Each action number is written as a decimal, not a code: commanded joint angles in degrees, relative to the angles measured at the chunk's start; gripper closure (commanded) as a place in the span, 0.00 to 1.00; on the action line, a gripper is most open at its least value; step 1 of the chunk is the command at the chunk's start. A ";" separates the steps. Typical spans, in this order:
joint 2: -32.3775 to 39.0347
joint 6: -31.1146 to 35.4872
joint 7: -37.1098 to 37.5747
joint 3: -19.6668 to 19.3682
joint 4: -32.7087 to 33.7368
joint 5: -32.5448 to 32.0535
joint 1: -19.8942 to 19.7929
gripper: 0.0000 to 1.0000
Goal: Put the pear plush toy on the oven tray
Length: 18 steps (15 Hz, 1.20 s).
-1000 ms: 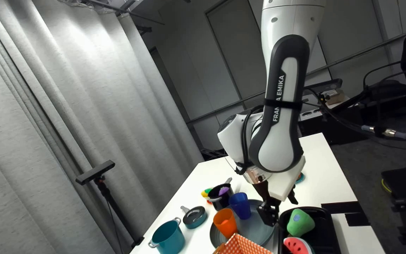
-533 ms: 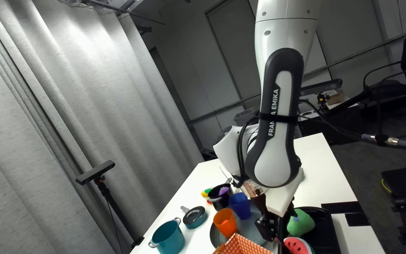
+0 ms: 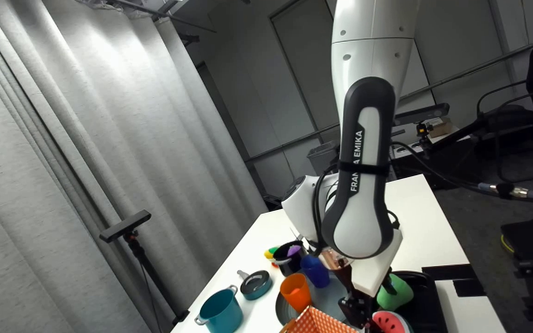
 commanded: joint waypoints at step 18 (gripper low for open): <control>2.66 -4.58 4.15 -0.82 2.29 3.78 2.21 0.00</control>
